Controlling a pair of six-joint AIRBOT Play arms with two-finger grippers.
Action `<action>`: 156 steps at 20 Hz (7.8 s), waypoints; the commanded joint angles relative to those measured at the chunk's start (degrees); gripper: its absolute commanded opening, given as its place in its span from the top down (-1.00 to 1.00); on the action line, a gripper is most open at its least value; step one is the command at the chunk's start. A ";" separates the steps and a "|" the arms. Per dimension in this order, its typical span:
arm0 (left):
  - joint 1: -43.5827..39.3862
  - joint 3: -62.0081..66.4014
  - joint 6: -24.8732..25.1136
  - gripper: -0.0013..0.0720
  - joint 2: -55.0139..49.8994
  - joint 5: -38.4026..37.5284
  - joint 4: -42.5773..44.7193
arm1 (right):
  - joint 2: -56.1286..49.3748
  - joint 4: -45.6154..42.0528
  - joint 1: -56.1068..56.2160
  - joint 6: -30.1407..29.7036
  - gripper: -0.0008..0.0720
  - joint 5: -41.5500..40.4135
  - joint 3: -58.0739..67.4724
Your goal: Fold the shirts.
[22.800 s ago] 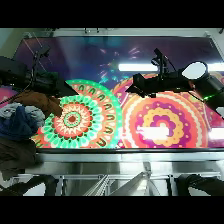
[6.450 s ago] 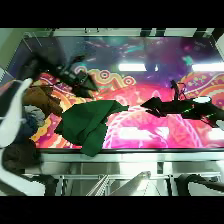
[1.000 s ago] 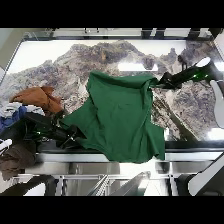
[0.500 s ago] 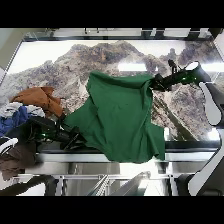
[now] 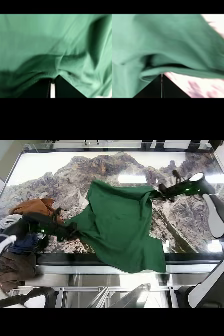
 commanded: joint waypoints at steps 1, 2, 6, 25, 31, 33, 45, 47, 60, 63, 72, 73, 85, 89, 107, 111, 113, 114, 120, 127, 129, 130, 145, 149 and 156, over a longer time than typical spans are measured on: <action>0.04 15.45 -0.46 0.88 -8.79 4.24 5.22 | 3.32 -10.38 -3.34 3.54 0.94 3.63 -0.13; 0.09 19.32 -0.83 0.88 -11.13 6.75 5.16 | 4.24 -11.19 -4.17 3.78 0.94 4.42 -0.15; -0.92 25.51 -0.90 0.88 -15.65 12.00 5.16 | 3.67 -0.39 -5.68 4.31 -0.40 1.31 -0.13; 0.70 28.48 -1.40 0.88 -17.03 12.26 5.20 | -2.58 0.55 -7.93 10.21 0.94 3.32 0.37; 2.71 45.18 -3.43 0.88 -24.46 11.65 5.18 | 11.93 -13.33 -8.07 8.22 0.94 4.22 -14.38; 2.82 49.81 -4.07 0.88 -27.23 11.34 5.09 | 20.63 -13.31 -8.07 7.34 0.94 -1.29 -26.34; 4.44 68.61 -4.85 0.76 -37.07 29.38 4.83 | 57.35 -10.82 -8.11 9.01 -0.90 -18.27 -73.53; 5.46 64.30 -4.85 -0.87 -33.66 32.17 5.27 | 60.13 -12.85 -8.61 9.03 -0.93 -15.52 -73.18; 10.88 -24.13 2.43 -0.93 23.80 -0.66 1.40 | 81.11 -17.81 -24.74 8.11 -0.56 -11.87 -83.14; 10.88 -28.68 2.47 -0.93 27.56 -2.67 0.07 | 68.54 -12.46 -25.64 2.51 -0.56 -12.83 -79.89; 7.08 -21.11 9.49 -0.93 12.17 -3.23 -7.26 | 50.42 -7.21 -25.66 -3.08 -0.56 -13.70 -74.12; 5.46 -19.65 9.86 -0.93 9.40 -3.21 -7.50 | 50.49 -7.17 -25.66 -3.89 -0.56 -13.73 -73.88; -0.66 -10.40 14.25 0.88 -4.20 6.56 -6.99 | 35.65 -7.08 -25.68 -13.88 -0.39 -3.21 -52.85; 4.00 -10.38 14.25 0.88 -4.17 10.12 -7.02 | 27.52 -7.13 -25.68 -16.11 -0.40 -3.56 -45.94; 5.05 -10.34 14.27 0.88 -4.20 10.08 -7.52 | 14.80 -4.35 -22.93 -23.39 0.93 18.95 -43.08; 5.05 -4.09 19.96 0.88 -0.87 17.51 -16.02 | 21.90 17.99 -22.93 -30.58 0.93 26.64 -43.08; 5.05 3.19 23.02 0.88 5.95 23.98 -22.38 | 31.50 34.38 -22.95 -35.82 0.93 29.75 -43.08; 5.07 7.65 24.13 0.88 10.10 26.95 -24.63 | 37.57 41.27 -23.12 -37.27 0.93 29.88 -43.08; 12.87 45.46 24.52 0.88 39.89 19.85 -27.45 | 81.48 70.86 -33.57 -44.65 0.93 10.27 -40.37; 30.73 67.06 16.44 0.88 43.10 18.49 -13.79 | 90.58 60.50 -34.36 -51.39 0.93 -9.86 -23.96; 24.17 62.66 13.38 0.88 39.47 22.91 -14.27 | 90.03 53.31 -34.34 -47.25 0.93 -8.72 -24.04; 20.92 59.95 11.89 0.88 36.96 26.03 -14.05 | 89.24 50.12 -34.16 -45.57 0.93 -7.28 -24.65; 13.62 43.89 19.52 0.88 -12.26 21.35 -11.50 | 52.63 40.37 -14.80 -54.27 0.93 -31.61 -63.14; 12.72 52.96 15.91 0.88 -22.93 23.74 -11.32 | 39.34 43.60 -14.82 -56.11 0.93 -29.79 -56.15; 13.00 51.15 10.49 0.89 -27.61 27.43 -3.87 | 33.40 37.40 -14.84 -53.51 0.93 -27.08 -53.68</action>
